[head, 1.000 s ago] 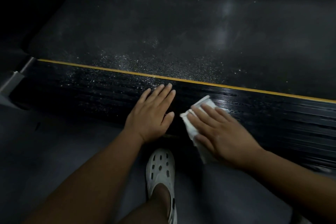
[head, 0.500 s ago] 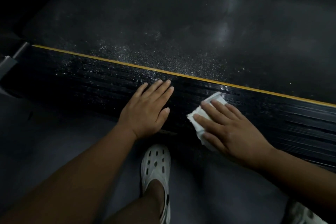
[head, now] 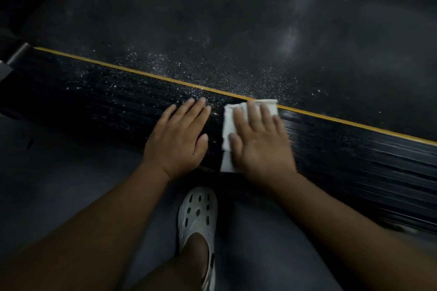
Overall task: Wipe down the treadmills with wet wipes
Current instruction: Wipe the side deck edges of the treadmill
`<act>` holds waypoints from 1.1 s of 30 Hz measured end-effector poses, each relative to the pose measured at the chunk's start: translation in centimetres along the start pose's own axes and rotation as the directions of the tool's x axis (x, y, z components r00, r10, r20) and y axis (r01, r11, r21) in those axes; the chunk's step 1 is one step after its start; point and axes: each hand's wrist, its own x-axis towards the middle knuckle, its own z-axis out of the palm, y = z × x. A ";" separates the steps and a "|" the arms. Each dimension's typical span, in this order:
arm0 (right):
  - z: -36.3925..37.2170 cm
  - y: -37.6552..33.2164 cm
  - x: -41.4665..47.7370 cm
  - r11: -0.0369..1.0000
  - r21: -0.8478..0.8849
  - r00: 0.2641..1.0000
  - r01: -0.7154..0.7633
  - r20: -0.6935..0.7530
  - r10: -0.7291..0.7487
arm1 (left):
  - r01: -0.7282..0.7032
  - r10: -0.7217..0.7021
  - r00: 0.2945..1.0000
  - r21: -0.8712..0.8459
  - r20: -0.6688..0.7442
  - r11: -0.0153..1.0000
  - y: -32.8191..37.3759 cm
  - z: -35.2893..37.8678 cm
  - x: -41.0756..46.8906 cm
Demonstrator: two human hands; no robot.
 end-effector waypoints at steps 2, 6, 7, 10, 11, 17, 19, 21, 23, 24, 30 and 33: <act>0.3 -0.5 -0.9 0.990 -0.006 0.990 0.139 0.025 -0.139 | -0.001 0.001 1.000 0.007 -0.001 1.000 -0.1 -0.1 0.1; -0.3 4.3 -2.1 0.999 -0.011 0.999 0.035 -0.002 -0.035 | 0.003 -0.003 1.000 0.002 0.009 1.000 -0.2 0.1 0.0; -0.5 4.6 -1.5 0.999 0.010 0.999 -0.033 0.007 0.033 | 0.004 -0.004 1.000 0.000 0.010 1.000 -0.2 0.1 0.0; -0.4 1.1 0.5 0.999 0.010 0.999 -0.030 0.022 0.030 | 0.003 -0.003 1.000 0.004 0.008 1.000 -0.1 0.0 0.1; -0.3 0.2 0.3 1.000 0.001 0.999 0.031 0.034 -0.031 | 0.001 -0.001 1.000 0.007 0.008 1.000 0.0 0.0 0.1; -0.3 5.4 -6.3 0.960 -0.103 0.965 0.262 0.025 -0.261 | 0.000 0.000 1.000 0.002 0.011 1.000 -0.2 0.2 0.0; -0.2 4.5 -5.5 0.964 -0.097 0.969 0.247 -0.003 -0.248 | 0.001 -0.001 1.000 0.002 -0.004 1.000 -0.1 0.3 0.1; 0.4 1.2 -3.6 0.963 -0.069 0.965 0.260 -0.002 -0.261 | -0.004 0.004 1.000 0.005 -0.002 1.000 0.0 0.1 0.2; 0.9 -0.6 -2.4 0.946 -0.053 0.948 0.319 0.004 -0.319 | -0.002 0.002 1.000 0.001 0.007 1.000 -0.1 -0.2 0.3; 0.9 -0.1 -2.3 0.937 -0.057 0.939 0.345 0.018 -0.344 | -0.007 0.007 1.000 0.001 0.012 1.000 -0.1 -0.3 0.3; 0.1 3.4 -3.7 0.920 -0.098 0.925 0.379 0.034 -0.378 | -0.012 0.012 1.000 -0.003 -0.003 1.000 -0.1 -0.1 0.1; 0.4 0.6 -2.3 0.921 -0.064 0.923 0.385 0.039 -0.383 | -0.014 0.014 1.000 -0.006 -0.001 1.000 -0.1 -0.1 0.1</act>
